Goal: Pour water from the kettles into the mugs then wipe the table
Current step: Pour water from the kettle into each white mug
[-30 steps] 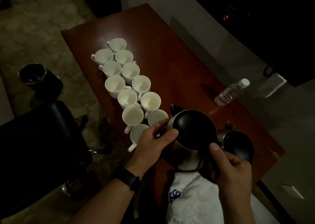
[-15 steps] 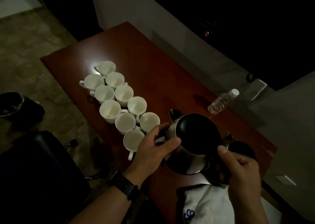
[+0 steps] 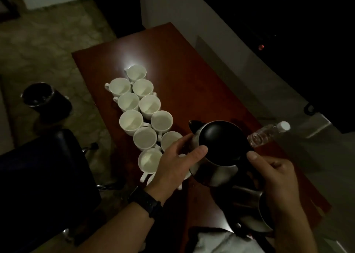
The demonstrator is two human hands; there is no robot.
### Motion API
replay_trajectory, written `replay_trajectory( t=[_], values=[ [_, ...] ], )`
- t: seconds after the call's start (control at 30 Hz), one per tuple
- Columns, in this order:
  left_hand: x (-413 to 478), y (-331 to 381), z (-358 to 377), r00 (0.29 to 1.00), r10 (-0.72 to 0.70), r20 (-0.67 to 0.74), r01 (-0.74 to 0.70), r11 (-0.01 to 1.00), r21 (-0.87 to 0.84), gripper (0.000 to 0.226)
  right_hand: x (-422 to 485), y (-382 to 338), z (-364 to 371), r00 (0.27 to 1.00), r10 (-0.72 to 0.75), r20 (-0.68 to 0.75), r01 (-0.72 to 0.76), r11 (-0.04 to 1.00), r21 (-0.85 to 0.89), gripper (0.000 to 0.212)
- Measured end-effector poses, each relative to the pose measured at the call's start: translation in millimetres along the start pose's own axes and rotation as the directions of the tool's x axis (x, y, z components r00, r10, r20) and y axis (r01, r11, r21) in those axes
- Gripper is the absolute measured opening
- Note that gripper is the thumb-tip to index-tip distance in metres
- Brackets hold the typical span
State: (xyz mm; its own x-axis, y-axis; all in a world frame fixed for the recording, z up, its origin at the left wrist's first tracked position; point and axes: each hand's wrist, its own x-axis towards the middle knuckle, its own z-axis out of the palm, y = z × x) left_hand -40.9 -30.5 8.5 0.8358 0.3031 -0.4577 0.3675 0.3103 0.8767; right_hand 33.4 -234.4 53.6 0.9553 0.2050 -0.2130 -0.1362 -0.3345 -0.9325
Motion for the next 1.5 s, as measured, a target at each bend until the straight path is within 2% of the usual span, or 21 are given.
replay_trajectory(
  t=[0.07,0.17,0.3,0.4,0.5,0.6,0.7,0.77,0.9,1.37,1.5],
  values=[
    [-3.3,-2.5,9.0,1.000,-0.005,-0.016,0.005,1.000,-0.009,0.074,11.8,2.8,-9.5,0.998,0.002,0.057,-0.001,1.000,-0.028,0.066],
    [-9.3,-7.0,19.3,1.000,0.007,-0.030,-0.009,0.999,-0.044,0.059,28.2,0.8,-20.6,0.983,-0.003,0.182,0.015,0.998,-0.063,0.081],
    [-11.2,-11.0,32.7,0.997,0.033,-0.063,-0.035,0.999,-0.025,0.042,47.4,-1.9,-28.2,0.955,-0.053,0.291,0.079,0.994,-0.077,0.089],
    [-9.7,-13.3,39.1,0.991,0.041,-0.125,-0.047,0.998,-0.040,0.036,58.2,-2.8,-28.8,0.941,-0.066,0.333,0.095,0.993,-0.073,0.072],
    [-7.3,-17.7,44.2,0.984,0.030,-0.177,-0.045,0.996,-0.083,0.043,71.0,-3.2,-31.5,0.917,-0.071,0.393,0.120,0.987,-0.102,0.062],
    [-6.1,-20.7,52.0,0.974,-0.006,-0.227,-0.025,0.990,-0.136,0.061,86.5,-1.8,-34.4,0.888,-0.066,0.455,0.149,0.977,-0.149,0.082],
    [-4.9,-24.1,58.6,0.968,-0.038,-0.248,-0.002,0.987,-0.160,0.057,98.7,1.6,-33.4,0.867,-0.075,0.492,0.183,0.967,-0.175,0.097],
    [-1.8,-25.7,61.1,0.966,-0.044,-0.255,-0.003,0.983,-0.183,0.049,106.0,6.6,-31.3,0.850,-0.089,0.520,0.199,0.967,-0.160,0.092],
    [4.8,-26.2,61.7,0.964,-0.053,-0.261,-0.012,0.971,-0.240,0.052,120.8,14.6,-24.2,0.832,-0.074,0.550,0.190,0.969,-0.157,0.080],
    [23.0,-43.2,68.7,0.951,-0.141,-0.274,0.068,0.963,-0.259,0.049,146.4,18.9,-20.9,0.801,-0.049,0.597,0.264,0.923,-0.279,0.083],
    [22.5,-44.5,68.6,0.957,-0.139,-0.254,0.067,0.959,-0.274,0.056,146.7,17.4,-19.1,0.796,-0.052,0.602,0.298,0.901,-0.316,0.080]
  ],
)
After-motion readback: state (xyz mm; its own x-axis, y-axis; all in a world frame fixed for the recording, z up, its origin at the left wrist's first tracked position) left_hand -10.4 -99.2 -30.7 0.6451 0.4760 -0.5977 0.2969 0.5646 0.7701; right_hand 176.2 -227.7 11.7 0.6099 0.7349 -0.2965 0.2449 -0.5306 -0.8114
